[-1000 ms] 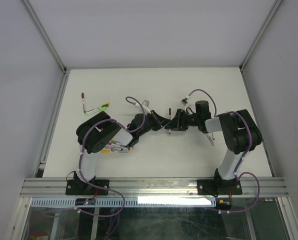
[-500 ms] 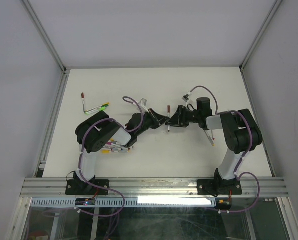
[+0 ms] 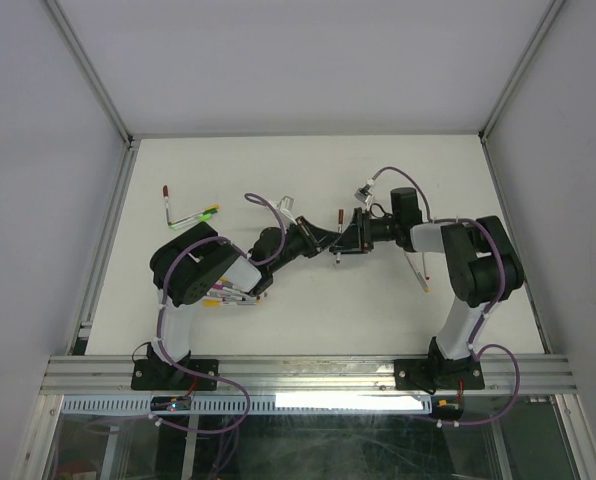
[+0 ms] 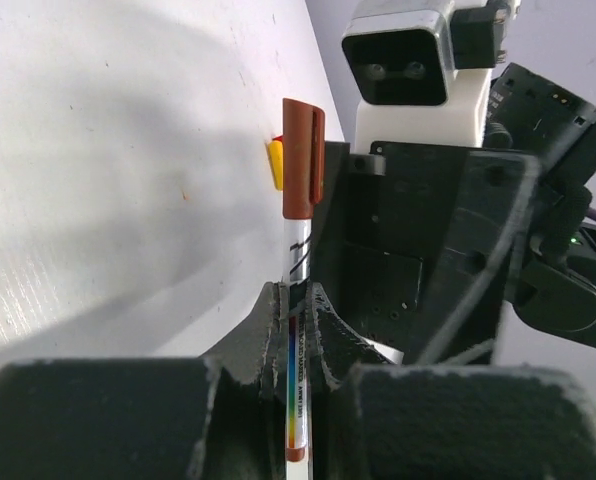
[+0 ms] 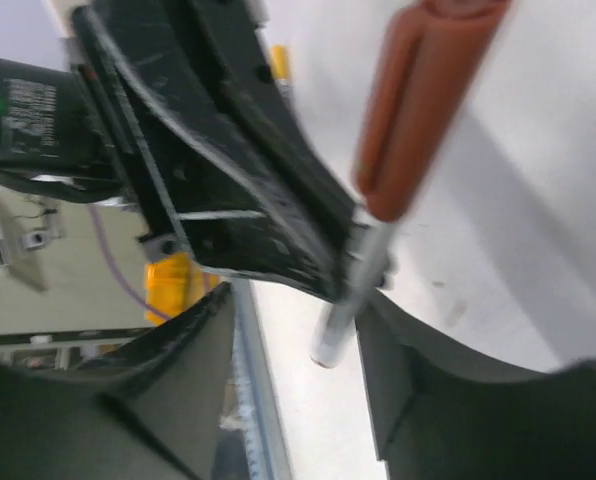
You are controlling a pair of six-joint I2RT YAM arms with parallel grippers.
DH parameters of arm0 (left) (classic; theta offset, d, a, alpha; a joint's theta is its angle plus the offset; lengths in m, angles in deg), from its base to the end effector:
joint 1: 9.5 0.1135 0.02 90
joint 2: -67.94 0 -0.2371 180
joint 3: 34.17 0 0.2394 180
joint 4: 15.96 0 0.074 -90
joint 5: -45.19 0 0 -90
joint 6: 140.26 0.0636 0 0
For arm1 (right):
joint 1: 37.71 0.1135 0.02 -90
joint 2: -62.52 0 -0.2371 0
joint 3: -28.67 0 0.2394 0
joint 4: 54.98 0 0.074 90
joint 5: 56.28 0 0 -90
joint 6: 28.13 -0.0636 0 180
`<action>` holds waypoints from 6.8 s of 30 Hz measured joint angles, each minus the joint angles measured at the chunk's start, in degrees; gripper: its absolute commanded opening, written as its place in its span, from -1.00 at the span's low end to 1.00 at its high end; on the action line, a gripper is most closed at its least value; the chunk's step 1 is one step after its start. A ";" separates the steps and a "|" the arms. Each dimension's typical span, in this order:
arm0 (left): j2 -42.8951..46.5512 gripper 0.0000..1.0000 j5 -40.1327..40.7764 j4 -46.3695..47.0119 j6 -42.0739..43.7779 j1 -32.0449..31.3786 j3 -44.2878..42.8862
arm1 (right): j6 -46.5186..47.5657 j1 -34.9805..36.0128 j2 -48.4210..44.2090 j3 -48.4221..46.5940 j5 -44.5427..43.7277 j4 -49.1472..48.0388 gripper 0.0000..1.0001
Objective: Open the pen caps
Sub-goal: Pick up the pen from the center of the board, then open the pen cap from the pen, then place the pen at the center of the board.
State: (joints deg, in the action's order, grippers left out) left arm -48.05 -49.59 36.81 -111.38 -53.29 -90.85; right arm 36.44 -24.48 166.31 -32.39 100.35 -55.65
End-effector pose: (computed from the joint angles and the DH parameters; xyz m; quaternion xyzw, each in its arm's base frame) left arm 0.2725 -0.2686 0.1051 -0.0849 0.7413 -0.5463 0.3806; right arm 0.3040 0.1315 0.1148 -0.1407 0.7830 0.5860 0.1542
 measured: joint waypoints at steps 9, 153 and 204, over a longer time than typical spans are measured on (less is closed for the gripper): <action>-0.02 -1.00 -1.22 0.39 -0.42 -0.11 0.87 | 3.80 2.01 -0.20 -1.36 3.61 5.22 -0.17; 18.93 -0.46 -19.89 15.91 9.53 2.99 10.82 | 51.93 7.08 -19.74 -10.49 4.66 48.98 -1.00; 50.75 -1.00 -15.39 -9.01 14.14 21.66 23.78 | 51.06 -6.01 -18.53 -0.37 -55.63 56.52 -0.89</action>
State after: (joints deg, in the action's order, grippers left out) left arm 2.70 -64.97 27.80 -97.24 -31.63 -67.07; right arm 87.50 -30.49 147.78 -32.76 44.73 0.87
